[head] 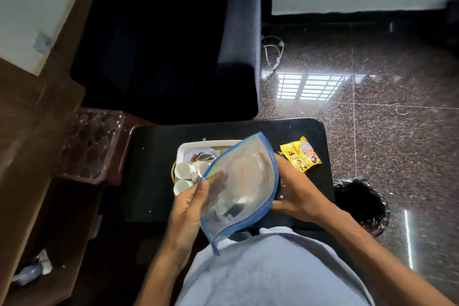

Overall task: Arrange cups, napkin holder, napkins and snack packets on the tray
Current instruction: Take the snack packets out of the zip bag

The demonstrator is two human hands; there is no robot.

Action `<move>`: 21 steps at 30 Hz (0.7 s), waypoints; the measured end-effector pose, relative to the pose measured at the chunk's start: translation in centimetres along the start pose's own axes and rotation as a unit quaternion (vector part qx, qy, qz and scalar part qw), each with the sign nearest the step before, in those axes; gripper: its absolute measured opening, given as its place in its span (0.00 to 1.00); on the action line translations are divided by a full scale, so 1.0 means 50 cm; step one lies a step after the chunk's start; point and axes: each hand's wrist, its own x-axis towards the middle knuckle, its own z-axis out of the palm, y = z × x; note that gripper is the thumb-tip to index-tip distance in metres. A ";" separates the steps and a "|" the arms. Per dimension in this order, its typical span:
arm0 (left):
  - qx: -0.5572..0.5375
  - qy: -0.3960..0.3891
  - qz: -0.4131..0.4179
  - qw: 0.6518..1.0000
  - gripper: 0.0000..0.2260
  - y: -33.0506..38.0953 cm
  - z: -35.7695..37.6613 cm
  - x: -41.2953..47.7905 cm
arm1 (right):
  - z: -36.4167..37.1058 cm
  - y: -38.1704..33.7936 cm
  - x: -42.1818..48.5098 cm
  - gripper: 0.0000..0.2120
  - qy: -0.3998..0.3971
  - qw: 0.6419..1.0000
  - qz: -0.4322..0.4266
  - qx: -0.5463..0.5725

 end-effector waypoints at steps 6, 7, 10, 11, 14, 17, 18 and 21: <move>0.045 -0.149 0.015 0.988 0.18 0.021 -0.001 0.032 | 0.099 -0.115 0.005 0.36 0.056 0.997 0.042 0.044; 0.068 -0.171 0.027 0.982 0.16 0.022 0.001 0.034 | 0.111 -0.134 0.008 0.25 0.099 0.993 0.050 0.033; 0.091 -0.171 0.082 0.978 0.16 0.025 -0.005 0.034 | 0.121 -0.166 0.011 0.08 0.235 0.968 0.090 -0.014; 0.067 -0.136 0.100 0.983 0.16 0.023 -0.014 0.033 | 0.117 -0.169 0.009 0.06 0.282 0.952 0.119 0.002; 0.029 0.014 0.122 0.992 0.21 -0.010 -0.058 0.023 | 0.097 -0.193 0.014 0.05 0.418 0.856 0.210 0.218; 0.041 -0.010 0.010 0.999 0.29 -0.069 -0.081 -0.006 | 0.100 -0.217 0.016 0.08 0.461 0.772 0.215 0.381; 0.015 -0.042 -0.030 0.999 0.32 -0.085 -0.079 -0.015 | 0.107 -0.225 0.015 0.06 0.452 0.757 0.220 0.418; -0.092 -0.091 -0.084 0.988 0.45 -0.107 -0.062 -0.022 | 0.142 -0.245 0.004 0.08 0.379 0.687 0.248 0.569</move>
